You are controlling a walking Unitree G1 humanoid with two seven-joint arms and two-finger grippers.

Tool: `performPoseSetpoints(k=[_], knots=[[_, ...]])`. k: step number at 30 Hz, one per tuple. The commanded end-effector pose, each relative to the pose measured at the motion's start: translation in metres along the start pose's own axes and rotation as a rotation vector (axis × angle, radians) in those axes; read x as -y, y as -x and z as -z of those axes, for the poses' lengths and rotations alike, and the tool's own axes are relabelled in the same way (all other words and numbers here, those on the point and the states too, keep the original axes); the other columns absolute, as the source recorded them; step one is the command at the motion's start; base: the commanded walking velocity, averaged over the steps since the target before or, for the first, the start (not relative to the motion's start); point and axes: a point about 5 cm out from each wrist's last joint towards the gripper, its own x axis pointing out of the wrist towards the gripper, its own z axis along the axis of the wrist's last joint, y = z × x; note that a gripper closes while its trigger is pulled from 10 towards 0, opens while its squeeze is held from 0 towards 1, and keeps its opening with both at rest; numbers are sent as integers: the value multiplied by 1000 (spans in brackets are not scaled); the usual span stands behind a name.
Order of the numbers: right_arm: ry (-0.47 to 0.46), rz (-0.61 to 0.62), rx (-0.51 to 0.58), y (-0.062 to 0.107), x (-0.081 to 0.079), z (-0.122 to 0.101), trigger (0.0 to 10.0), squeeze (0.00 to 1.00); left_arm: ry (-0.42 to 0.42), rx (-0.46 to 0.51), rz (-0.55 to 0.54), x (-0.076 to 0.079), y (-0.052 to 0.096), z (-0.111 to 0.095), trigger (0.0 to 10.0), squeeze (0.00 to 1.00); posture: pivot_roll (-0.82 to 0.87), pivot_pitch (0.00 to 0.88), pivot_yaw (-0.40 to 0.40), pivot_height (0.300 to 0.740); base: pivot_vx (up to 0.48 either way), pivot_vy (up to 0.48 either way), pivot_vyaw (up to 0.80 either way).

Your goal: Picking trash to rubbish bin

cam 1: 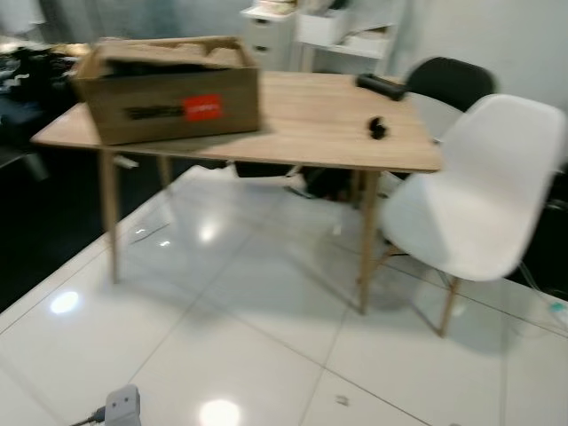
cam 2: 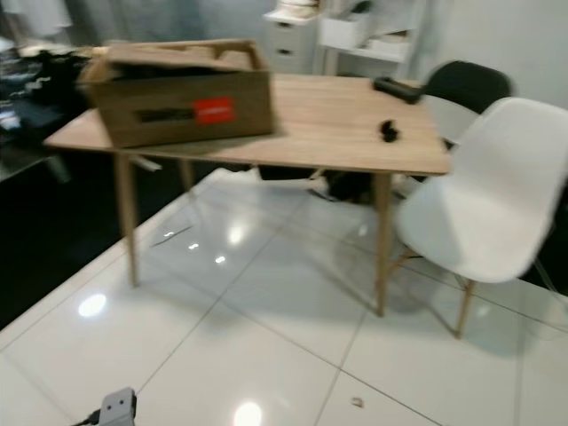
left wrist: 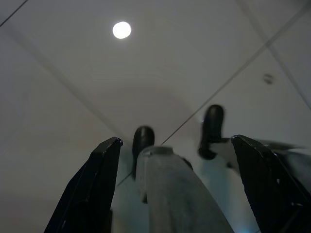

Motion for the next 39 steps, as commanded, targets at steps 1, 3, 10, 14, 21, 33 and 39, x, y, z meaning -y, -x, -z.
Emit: performPoseSetpoints(k=[1, 3, 10, 14, 21, 33, 39], knots=[[1, -4, -19, 0, -3, 4, 10000, 0, -16, -25, -8, -1, 1, 7, 10000, 0, -63, 50, 23, 740, 0, 0, -788], [8, -4, -24, 0, -3, 4, 10000, 0, -24, -28, -9, -1, 1, 8, 10000, 0, -62, 52, 24, 740, 0, 0, -788], [43, -1, -23, -2, -9, -2, 10000, 0, -123, -63, -7, 2, 1, 16, 10000, 0, -67, 57, 28, 740, 0, 0, -788], [75, -12, -1, -4, -13, -11, 10000, 0, -134, -66, -1, 5, 0, 17, 10000, 0, -69, 69, 26, 740, 0, 0, -788], [112, -31, 16, -6, -19, -20, 10000, 0, -152, -64, -6, 3, 0, 16, 10000, 0, -58, 87, 11, 740, 0, 0, -788], [199, -79, 18, -9, -38, -30, 10000, 0, -76, -32, -72, -9, 3, 15, 10000, 0, -14, 48, -20, 740, 0, 0, -788], [231, -92, 24, -9, -40, -34, 10000, 0, -66, -16, -77, -8, 3, 12, 10000, 0, -14, 33, -30, 740, 0, 0, -788]])
